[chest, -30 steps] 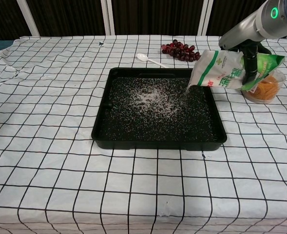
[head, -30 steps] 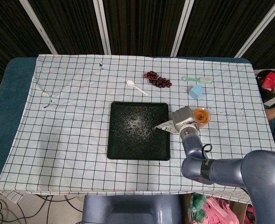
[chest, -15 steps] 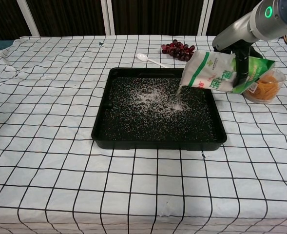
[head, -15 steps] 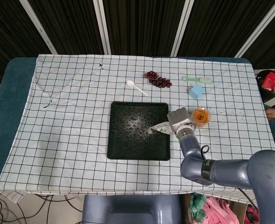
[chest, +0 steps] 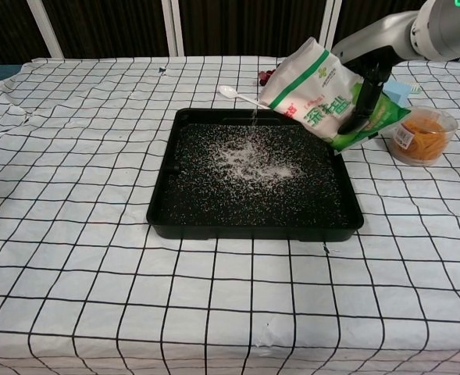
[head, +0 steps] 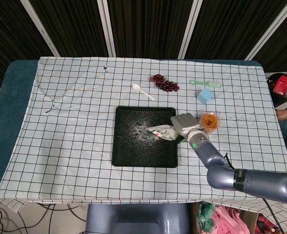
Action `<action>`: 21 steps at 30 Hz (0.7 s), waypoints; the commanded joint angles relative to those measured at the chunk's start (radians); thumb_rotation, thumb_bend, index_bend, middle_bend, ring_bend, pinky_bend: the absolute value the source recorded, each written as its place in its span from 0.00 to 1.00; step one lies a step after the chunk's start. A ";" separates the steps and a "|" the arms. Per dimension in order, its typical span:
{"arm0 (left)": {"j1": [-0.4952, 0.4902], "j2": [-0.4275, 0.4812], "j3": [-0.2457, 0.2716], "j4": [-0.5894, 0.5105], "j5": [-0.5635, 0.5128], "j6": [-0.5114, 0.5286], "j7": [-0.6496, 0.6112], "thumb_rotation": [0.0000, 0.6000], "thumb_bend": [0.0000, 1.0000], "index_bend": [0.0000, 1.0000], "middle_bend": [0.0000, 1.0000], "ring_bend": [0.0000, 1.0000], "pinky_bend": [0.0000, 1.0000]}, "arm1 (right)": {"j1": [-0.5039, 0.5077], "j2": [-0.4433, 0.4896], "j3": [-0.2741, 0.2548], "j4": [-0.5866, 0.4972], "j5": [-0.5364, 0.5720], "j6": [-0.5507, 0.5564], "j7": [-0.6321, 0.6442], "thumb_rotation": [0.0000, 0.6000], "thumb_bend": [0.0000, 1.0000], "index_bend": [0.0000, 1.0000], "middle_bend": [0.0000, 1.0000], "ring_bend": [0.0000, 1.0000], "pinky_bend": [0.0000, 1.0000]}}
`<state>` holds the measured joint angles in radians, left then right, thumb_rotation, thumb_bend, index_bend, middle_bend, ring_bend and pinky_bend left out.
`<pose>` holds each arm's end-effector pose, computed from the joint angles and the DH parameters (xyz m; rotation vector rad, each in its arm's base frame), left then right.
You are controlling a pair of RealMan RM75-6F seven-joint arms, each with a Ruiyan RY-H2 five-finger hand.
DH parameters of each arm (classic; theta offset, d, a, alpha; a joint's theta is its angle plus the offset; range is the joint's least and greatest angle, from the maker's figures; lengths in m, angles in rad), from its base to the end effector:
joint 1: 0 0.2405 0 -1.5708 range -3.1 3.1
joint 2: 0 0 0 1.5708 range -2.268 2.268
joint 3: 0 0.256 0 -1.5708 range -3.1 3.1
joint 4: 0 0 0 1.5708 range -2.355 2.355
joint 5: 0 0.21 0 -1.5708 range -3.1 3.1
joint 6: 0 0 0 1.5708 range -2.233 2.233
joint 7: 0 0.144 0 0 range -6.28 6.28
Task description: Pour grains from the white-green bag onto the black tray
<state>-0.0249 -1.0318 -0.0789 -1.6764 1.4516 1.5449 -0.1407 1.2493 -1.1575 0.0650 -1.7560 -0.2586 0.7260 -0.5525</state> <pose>-0.3148 0.1673 0.1954 -1.2207 -0.9691 -0.9905 -0.0815 -0.3896 0.0568 1.9258 -1.1306 0.5456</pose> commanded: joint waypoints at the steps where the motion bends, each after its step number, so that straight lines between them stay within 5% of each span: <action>1: 0.000 0.000 0.000 0.001 0.000 0.000 0.000 1.00 0.61 0.23 0.05 0.00 0.00 | -0.122 -0.023 0.061 0.039 -0.200 0.002 0.152 1.00 0.47 0.53 0.45 0.56 0.63; 21: 0.001 -0.001 -0.001 0.003 -0.001 0.001 0.002 1.00 0.61 0.23 0.05 0.00 0.00 | -0.414 -0.122 0.217 0.142 -0.651 0.052 0.716 1.00 0.46 0.53 0.43 0.54 0.63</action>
<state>-0.0240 -1.0331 -0.0800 -1.6735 1.4501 1.5459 -0.1385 0.8744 -1.2576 0.2644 -1.6359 -0.8580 0.7495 0.1144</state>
